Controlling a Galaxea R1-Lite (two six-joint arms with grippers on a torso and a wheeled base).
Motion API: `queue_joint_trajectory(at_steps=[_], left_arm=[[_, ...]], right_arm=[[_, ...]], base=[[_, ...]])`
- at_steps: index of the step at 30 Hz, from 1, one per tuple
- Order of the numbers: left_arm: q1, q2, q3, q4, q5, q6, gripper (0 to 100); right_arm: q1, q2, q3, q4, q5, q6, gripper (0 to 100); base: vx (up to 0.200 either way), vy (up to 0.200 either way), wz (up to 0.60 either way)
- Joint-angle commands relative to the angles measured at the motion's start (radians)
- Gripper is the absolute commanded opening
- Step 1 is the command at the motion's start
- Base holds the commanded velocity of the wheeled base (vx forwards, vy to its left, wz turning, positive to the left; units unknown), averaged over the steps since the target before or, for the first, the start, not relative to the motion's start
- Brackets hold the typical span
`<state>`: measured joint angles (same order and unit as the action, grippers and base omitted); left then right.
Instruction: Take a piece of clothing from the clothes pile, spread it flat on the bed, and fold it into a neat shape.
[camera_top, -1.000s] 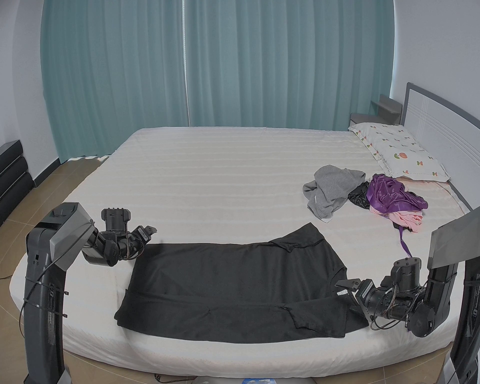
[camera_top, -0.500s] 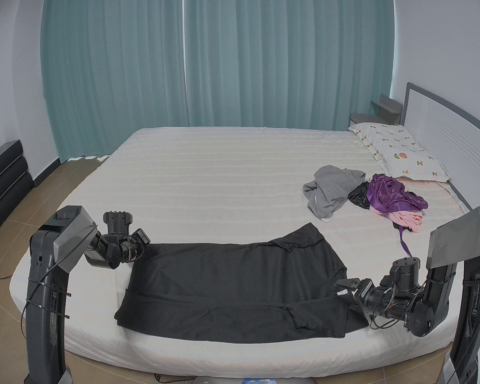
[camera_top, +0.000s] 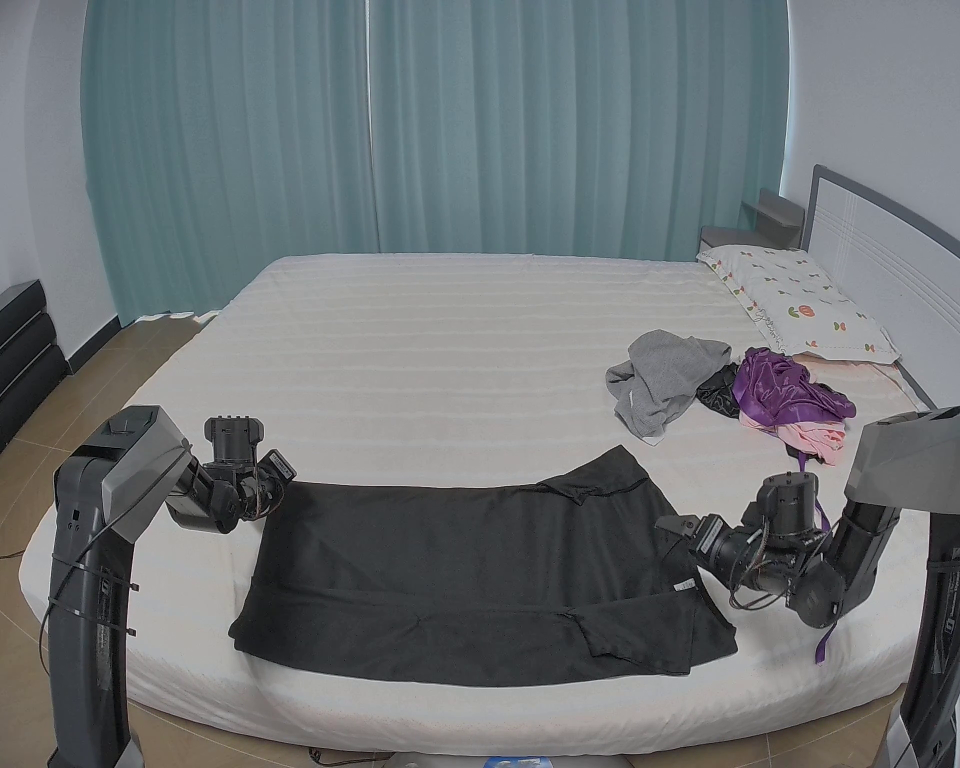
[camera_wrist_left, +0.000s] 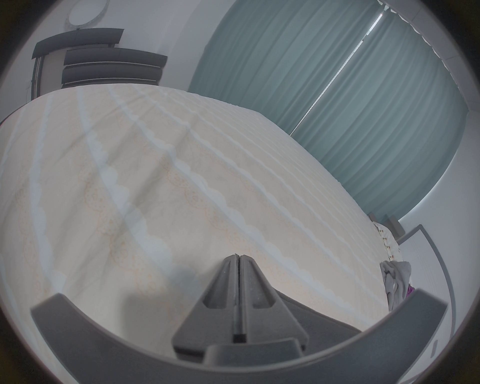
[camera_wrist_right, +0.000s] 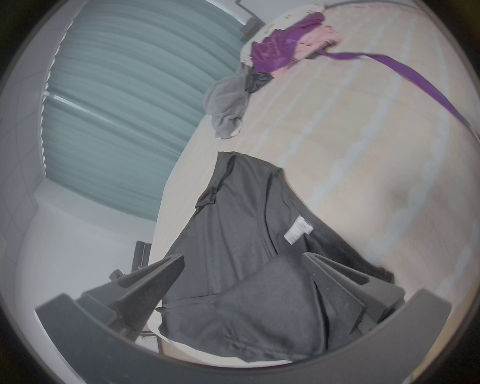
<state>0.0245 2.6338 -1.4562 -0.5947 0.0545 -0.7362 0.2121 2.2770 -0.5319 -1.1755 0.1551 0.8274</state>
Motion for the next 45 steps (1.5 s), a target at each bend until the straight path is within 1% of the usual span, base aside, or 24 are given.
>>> queue_joint_trajectory(at_steps=[1,3,4,5,7,8,9,13,14,15,16,17,18,21,23,30,32,35,39,40,42,43,45], left_arm=[[-0.009,-0.028,0.023,0.001,0.002,-0.038,0],[-0.011,-0.031,0.031,0.001,0.001,-0.042,0],[-0.009,-0.032,0.033,0.001,0.001,-0.043,0],[-0.009,-0.032,0.034,0.001,0.001,-0.043,0],[-0.009,-0.031,0.042,-0.001,0.001,-0.043,0],[-0.009,-0.031,0.043,-0.001,-0.001,-0.043,0],[-0.011,-0.031,0.048,-0.001,-0.001,-0.045,0],[-0.009,-0.032,0.060,-0.002,-0.002,-0.045,0],[-0.011,-0.032,0.063,-0.002,-0.002,-0.045,0],[-0.011,-0.032,0.063,-0.002,-0.002,-0.045,0],[-0.011,-0.035,0.071,-0.002,-0.002,-0.046,0],[-0.011,-0.035,0.071,-0.002,-0.002,-0.046,0],[-0.011,-0.037,0.071,-0.002,-0.002,-0.046,0],[-0.011,-0.037,0.074,-0.004,-0.001,-0.055,0],[-0.011,-0.037,0.074,-0.004,-0.001,-0.057,0],[-0.011,-0.037,0.074,-0.004,-0.001,-0.057,0],[-0.011,-0.037,0.073,-0.004,-0.001,-0.057,0],[-0.009,-0.035,0.071,-0.004,-0.004,-0.057,0],[-0.011,-0.034,0.069,-0.004,-0.004,-0.055,0],[-0.011,-0.035,0.071,-0.004,-0.004,-0.057,0],[-0.009,-0.035,0.071,-0.004,-0.004,-0.055,0],[-0.009,-0.035,0.071,-0.004,-0.004,-0.057,0],[-0.009,-0.035,0.071,-0.004,-0.004,-0.055,0]], right_arm=[[0.004,0.048,-0.321,0.252,-0.023,-0.088,100],[0.004,0.078,-0.393,0.300,-0.025,-0.114,100],[0.004,0.099,-0.458,0.346,-0.023,-0.128,100],[0.004,0.110,-0.493,0.373,-0.022,-0.129,100],[0.024,0.154,-0.591,0.479,-0.022,-0.125,100],[0.030,0.165,-0.612,0.499,-0.023,-0.123,100],[0.046,0.203,-0.692,0.563,-0.031,-0.113,100],[0.075,0.276,-0.846,0.685,-0.054,-0.062,100],[0.079,0.286,-0.879,0.714,-0.054,-0.056,100],[0.079,0.286,-0.879,0.714,-0.054,-0.056,100],[0.087,0.323,-0.958,0.780,-0.055,-0.045,100],[0.087,0.323,-0.958,0.780,-0.055,-0.045,100],[0.095,0.348,-1.027,0.838,-0.058,-0.042,100],[0.104,0.395,-1.120,0.910,-0.062,-0.033,100],[0.113,0.432,-1.188,0.942,-0.075,-0.033,100],[0.107,0.527,-1.427,1.087,-0.114,-0.031,100],[0.101,0.556,-1.468,1.117,-0.129,-0.022,100],[0.102,0.561,-1.468,1.123,-0.135,-0.018,100],[0.108,0.565,-1.468,1.085,-0.140,-0.016,100],[0.112,0.570,-1.468,1.001,-0.147,-0.011,100],[0.112,0.579,-1.468,0.915,-0.167,-0.013,100],[0.112,0.601,-1.468,0.787,-0.204,-0.027,100],[0.108,0.616,-1.468,0.662,-0.233,-0.070,100]], base=[[0.000,0.000,0.00],[0.000,0.000,0.00],[0.000,0.000,0.00],[0.000,0.000,0.00],[0.000,0.000,0.00],[0.000,0.000,0.00],[0.000,0.000,0.00],[0.000,0.000,0.00],[0.000,0.000,0.00],[0.000,0.000,0.00],[0.000,0.000,0.00],[0.000,0.000,0.00],[0.000,0.000,0.00],[0.000,0.000,0.00],[0.000,0.000,0.00],[0.000,0.000,0.00],[0.000,0.000,0.00],[0.000,0.000,0.00],[0.000,0.000,0.00],[0.000,0.000,0.00],[0.000,0.000,0.00],[0.000,0.000,0.00],[0.000,0.000,0.00]])
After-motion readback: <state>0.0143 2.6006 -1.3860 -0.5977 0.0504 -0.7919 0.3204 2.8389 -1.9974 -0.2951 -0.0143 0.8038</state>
